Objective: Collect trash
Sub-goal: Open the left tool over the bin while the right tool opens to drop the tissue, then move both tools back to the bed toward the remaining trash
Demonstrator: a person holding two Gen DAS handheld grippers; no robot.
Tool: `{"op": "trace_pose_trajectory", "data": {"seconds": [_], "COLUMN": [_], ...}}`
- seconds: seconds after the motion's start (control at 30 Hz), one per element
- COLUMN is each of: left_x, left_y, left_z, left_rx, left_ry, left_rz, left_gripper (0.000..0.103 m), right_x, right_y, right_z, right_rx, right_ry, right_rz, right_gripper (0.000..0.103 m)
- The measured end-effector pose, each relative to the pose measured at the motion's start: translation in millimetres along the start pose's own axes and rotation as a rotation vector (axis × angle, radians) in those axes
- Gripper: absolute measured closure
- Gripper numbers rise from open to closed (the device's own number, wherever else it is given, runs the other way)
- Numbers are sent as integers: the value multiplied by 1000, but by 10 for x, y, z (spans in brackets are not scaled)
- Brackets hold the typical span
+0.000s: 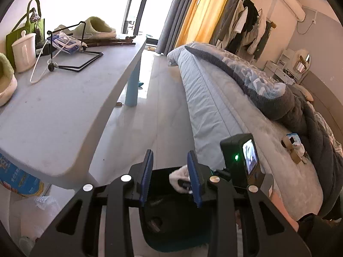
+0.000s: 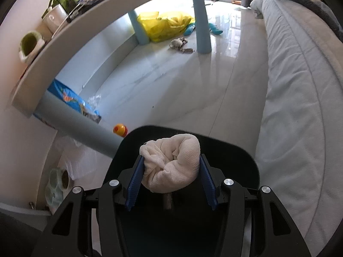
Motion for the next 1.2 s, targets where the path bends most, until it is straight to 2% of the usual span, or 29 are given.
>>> {"op": "trace_pose_trajectory", "data": {"seconds": [0.3, 0.4, 0.47, 0.53, 0.63, 0.9, 1.03, 1.2], "left_x": [118, 163, 187, 199, 221, 266, 299, 310], "left_y": [-148, -235, -293, -345, -452, -709, -864, -1035], "left_z": [-161, -208, -245, -280, -327, -398, -441, -486], "left_rx": [15, 10, 9, 6, -5, -38, -45, -47], "left_ry": [-49, -70, -83, -91, -107, -148, -169, -186], "left_rz": [40, 52, 61, 67, 72, 82, 93, 108], "left_gripper": [69, 69, 69, 69, 69, 69, 69, 69], "right_x": [-23, -28, -23, 31, 148, 586, 868, 1196], "right_y": [-1, -43, -55, -56, -44, -35, -75, -224], "right_z": [143, 229, 260, 267, 245, 98, 23, -12], "right_rx": [15, 16, 11, 9, 7, -12, -28, -39], "right_ry": [74, 117, 125, 121, 98, 1, -77, -158], "right_rz": [7, 32, 39, 34, 24, -31, -96, -112], "right_gripper": [50, 42, 31, 26, 22, 20, 20, 19]}}
Point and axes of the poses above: each gripper's, at about its wrist camera, not at the fingertips, and x roughly against the way its jaws point, y to its left, z to its underside, the point moved 4 cm from there along -x, roughly the way its jaws point, and after that the axes turned 7 degrees about -y, right-handed, at the moved point
